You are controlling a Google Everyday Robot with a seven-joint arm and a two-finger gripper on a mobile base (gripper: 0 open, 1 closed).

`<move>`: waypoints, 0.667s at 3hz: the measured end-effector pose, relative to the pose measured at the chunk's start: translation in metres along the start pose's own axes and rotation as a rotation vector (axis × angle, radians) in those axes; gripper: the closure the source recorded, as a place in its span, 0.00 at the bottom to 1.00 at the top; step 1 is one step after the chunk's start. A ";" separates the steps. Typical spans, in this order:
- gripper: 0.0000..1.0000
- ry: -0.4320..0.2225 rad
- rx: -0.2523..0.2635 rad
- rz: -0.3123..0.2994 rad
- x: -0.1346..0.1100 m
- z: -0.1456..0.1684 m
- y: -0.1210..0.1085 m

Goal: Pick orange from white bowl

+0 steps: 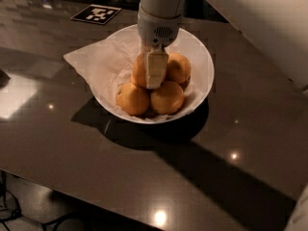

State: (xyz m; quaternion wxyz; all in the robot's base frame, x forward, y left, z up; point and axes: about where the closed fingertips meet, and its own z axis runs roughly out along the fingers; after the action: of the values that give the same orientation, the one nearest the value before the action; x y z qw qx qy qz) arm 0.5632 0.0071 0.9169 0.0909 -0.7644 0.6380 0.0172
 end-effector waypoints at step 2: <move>1.00 -0.092 0.113 -0.072 -0.018 -0.046 0.008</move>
Offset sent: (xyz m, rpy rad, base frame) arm -0.0244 0.0031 0.0545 0.0993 -0.1049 0.0748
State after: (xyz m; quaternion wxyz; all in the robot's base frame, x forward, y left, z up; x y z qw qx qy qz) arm 0.5474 0.0162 0.9633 0.1637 -0.7789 0.6053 0.0131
